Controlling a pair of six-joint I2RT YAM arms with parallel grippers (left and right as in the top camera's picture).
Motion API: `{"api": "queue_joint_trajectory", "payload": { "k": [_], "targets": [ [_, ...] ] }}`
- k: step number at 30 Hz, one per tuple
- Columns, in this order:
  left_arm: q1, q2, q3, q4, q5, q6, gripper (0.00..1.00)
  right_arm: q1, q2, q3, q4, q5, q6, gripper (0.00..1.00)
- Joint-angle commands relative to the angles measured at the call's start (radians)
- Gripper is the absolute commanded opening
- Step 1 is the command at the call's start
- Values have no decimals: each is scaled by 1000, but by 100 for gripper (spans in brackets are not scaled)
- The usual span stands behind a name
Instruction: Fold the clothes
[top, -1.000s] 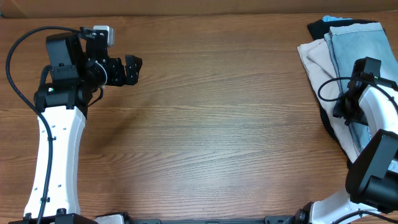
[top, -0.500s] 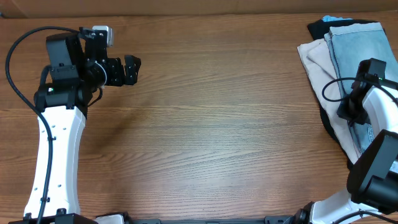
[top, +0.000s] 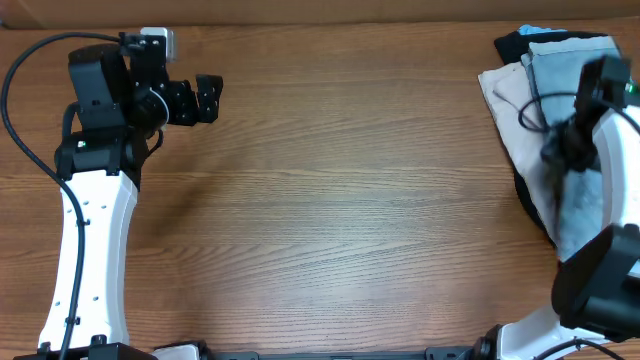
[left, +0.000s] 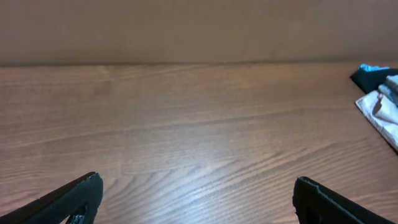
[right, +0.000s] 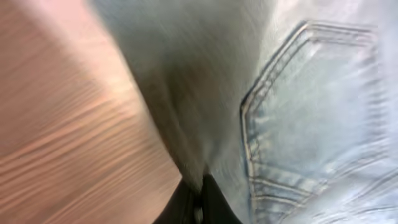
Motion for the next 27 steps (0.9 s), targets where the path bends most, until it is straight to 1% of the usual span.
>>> {"api": "queue_joint_trajectory", "payload": {
  "k": [1,4,6,10,13,14,16,18,19,22,25,27],
  "targets": [
    [13,3,35,11,-1,-46,100,113,-71,172,-107,-168,18,4],
    [38,3,53,11,4,-66,100,241,-72,263,-178,-265,18,4],
    [62,3,66,10,5,-66,100,348,-72,277,-172,-335,18,4],
    [114,3,80,11,4,-66,100,596,-51,275,-102,-447,44,4],
    [157,3,80,7,-4,-65,100,792,-15,272,-19,-456,107,4],
    [172,3,80,3,-5,-61,100,855,1,272,6,-460,124,6],
    [202,3,80,0,-5,-43,100,973,34,272,45,-470,139,22],
    [227,3,80,-1,-5,-34,100,1053,55,272,68,-498,139,41],
    [246,3,80,-3,-4,-27,100,1095,57,272,75,-507,140,45],
    [270,3,80,-6,-3,-19,100,1123,49,273,63,-496,169,56],
    [273,3,80,-12,5,-7,100,1089,32,273,35,-496,188,62],
    [264,3,80,-12,40,16,100,1040,23,273,10,-481,212,65]
  ]
}}
